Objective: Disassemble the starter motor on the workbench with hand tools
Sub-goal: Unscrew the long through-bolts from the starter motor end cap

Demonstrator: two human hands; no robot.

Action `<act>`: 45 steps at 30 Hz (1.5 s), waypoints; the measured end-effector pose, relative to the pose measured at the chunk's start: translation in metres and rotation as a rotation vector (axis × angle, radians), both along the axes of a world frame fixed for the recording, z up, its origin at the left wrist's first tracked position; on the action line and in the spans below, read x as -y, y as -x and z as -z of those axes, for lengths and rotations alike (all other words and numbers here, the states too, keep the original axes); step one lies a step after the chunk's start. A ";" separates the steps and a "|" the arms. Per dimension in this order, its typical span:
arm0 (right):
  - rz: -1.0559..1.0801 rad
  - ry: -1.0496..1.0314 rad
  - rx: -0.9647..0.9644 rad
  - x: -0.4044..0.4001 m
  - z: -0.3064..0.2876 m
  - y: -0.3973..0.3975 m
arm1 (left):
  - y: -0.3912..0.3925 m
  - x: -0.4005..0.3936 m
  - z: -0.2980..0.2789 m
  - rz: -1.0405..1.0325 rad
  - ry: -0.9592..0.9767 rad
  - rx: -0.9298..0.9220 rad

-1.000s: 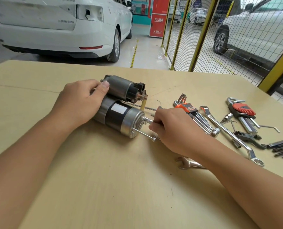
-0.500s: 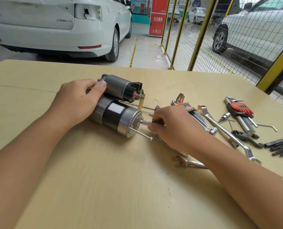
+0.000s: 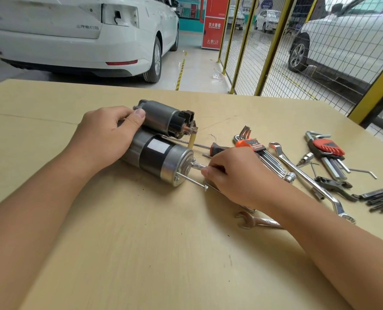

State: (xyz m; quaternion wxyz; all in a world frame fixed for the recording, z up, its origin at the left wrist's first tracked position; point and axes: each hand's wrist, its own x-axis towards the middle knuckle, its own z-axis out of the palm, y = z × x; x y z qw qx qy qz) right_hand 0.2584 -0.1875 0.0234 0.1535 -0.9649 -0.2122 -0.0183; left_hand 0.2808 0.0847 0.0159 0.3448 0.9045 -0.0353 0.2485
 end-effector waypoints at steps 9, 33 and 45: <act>-0.003 0.100 0.020 -0.003 0.002 0.002 | 0.005 0.003 -0.005 -0.009 -0.004 -0.026; -0.052 0.032 0.070 -0.002 0.010 -0.002 | 0.011 0.001 -0.011 0.018 -0.208 -0.108; -0.036 -0.021 0.132 0.001 0.013 -0.004 | 0.012 0.003 -0.010 -0.004 -0.179 -0.067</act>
